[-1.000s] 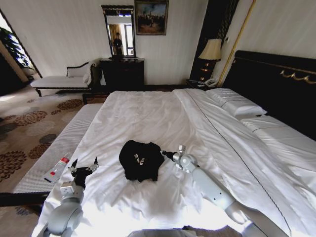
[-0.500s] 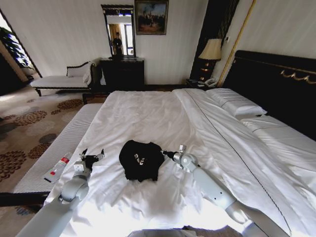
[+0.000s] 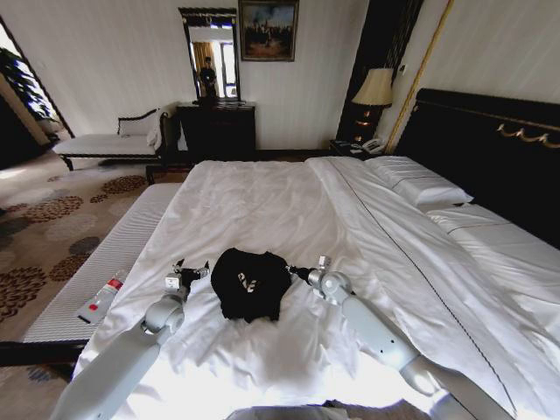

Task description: Fold the clothes on the bed.

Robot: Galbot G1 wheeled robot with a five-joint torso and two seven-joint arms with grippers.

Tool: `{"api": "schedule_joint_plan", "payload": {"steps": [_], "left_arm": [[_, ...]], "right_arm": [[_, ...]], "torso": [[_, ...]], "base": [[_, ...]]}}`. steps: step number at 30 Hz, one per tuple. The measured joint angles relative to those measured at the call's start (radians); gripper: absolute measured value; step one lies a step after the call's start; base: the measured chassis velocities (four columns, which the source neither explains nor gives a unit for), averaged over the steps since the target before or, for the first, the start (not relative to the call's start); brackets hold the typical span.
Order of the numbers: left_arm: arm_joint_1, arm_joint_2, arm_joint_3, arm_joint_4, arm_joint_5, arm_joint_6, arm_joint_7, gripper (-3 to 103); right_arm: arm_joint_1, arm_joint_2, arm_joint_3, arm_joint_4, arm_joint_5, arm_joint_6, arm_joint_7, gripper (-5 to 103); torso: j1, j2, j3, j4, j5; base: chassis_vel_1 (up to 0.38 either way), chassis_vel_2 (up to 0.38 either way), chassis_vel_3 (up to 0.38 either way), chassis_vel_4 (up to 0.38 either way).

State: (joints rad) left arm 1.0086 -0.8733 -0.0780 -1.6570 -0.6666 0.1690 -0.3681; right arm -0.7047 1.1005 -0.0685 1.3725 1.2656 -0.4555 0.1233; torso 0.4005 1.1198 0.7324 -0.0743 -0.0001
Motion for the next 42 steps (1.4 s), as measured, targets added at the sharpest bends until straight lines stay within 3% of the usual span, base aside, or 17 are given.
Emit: {"api": "schedule_joint_plan", "payload": {"steps": [10, 14, 16, 18, 20, 22, 25, 27, 31, 38, 40, 42], "left_arm": [[-0.139, -0.06, 0.108, 0.078, 0.009, 0.007, -0.002, 102], [-0.178, -0.066, 0.131, 0.103, 0.002, 0.028, -0.012, 97], [-0.191, -0.06, 0.152, 0.115, 0.001, 0.035, -0.012, 81], [-0.191, -0.059, 0.155, 0.117, 0.0, 0.036, -0.011, 81], [-0.192, -0.059, 0.168, 0.123, -0.006, 0.041, -0.006, 66], [-0.192, -0.06, 0.171, 0.124, -0.007, 0.042, -0.005, 66], [-0.201, -0.064, 0.2, 0.131, -0.009, 0.048, 0.001, 49], [-0.204, -0.067, 0.204, 0.135, -0.009, 0.048, 0.002, 49], [-0.209, -0.072, 0.207, 0.149, -0.013, 0.05, 0.002, 28], [-0.219, -0.074, 0.213, 0.16, -0.021, 0.053, 0.005, 16], [-0.224, -0.083, 0.216, 0.17, -0.024, 0.055, 0.005, 3], [-0.228, -0.091, 0.216, 0.177, -0.027, 0.055, 0.005, 1]], "right_arm": [[-0.013, 0.011, 0.01, -0.002, -0.01, 0.001, -0.002, 0], [-0.012, 0.017, 0.01, -0.008, -0.017, 0.001, -0.002, 0], [-0.007, 0.016, 0.01, -0.01, -0.018, 0.002, -0.002, 0], [-0.007, 0.016, 0.01, -0.01, -0.017, 0.002, -0.002, 0], [-0.002, 0.013, 0.011, -0.01, -0.016, 0.002, -0.001, 0], [-0.001, 0.012, 0.011, -0.01, -0.016, 0.002, -0.001, 0], [0.001, 0.006, 0.012, -0.007, -0.012, 0.001, 0.001, 0], [0.001, 0.005, 0.012, -0.006, -0.012, 0.001, 0.002, 0], [0.0, -0.002, 0.013, 0.001, -0.009, 0.0, 0.003, 0], [0.001, -0.004, 0.014, 0.001, -0.006, 0.0, 0.003, 0], [0.001, -0.004, 0.014, 0.002, -0.005, 0.0, 0.005, 0], [0.001, -0.004, 0.014, 0.003, -0.004, 0.0, 0.006, 0]], "torso": [[0.0, 0.0, 0.0, -0.0003, 0.0], [0.0, 0.0, 0.0, -0.0001, 0.0002], [0.0, 0.0, 0.0, 0.0, -0.0001], [0.0, 0.0, 0.0, 0.0002, 0.0], [0.0, 0.0, 0.0, 0.0002, -0.0001], [0.0, 0.0, 0.0, 0.0002, 0.0], [0.0, 0.0, 0.0, 0.0, 0.0], [0.0, 0.0, 0.0, -0.0001, -0.0001], [0.0, 0.0, 0.0, 0.0, 0.0], [0.0, 0.0, 0.0, 0.0, 0.0], [0.0, 0.0, 0.0, 0.0, 0.0], [0.0, 0.0, 0.0, 0.0, -0.0001]], "base": [[0.0, 0.0, 0.0, 0.0], [0.0, 0.0, 0.0, 0.0], [0.0, 0.0, 0.0, 0.0], [0.0, 0.0, 0.0, 0.0], [0.0, 0.0, 0.0, 0.0], [0.0, 0.0, 0.0, 0.0], [0.0, 0.0, 0.0, 0.0], [0.0, 0.0, 0.0, 0.0], [0.0, 0.0, 0.0, 0.0], [0.0, 0.0, 0.0, 0.0], [0.0, 0.0, 0.0, 0.0], [0.0, 0.0, 0.0, 0.0]]}}
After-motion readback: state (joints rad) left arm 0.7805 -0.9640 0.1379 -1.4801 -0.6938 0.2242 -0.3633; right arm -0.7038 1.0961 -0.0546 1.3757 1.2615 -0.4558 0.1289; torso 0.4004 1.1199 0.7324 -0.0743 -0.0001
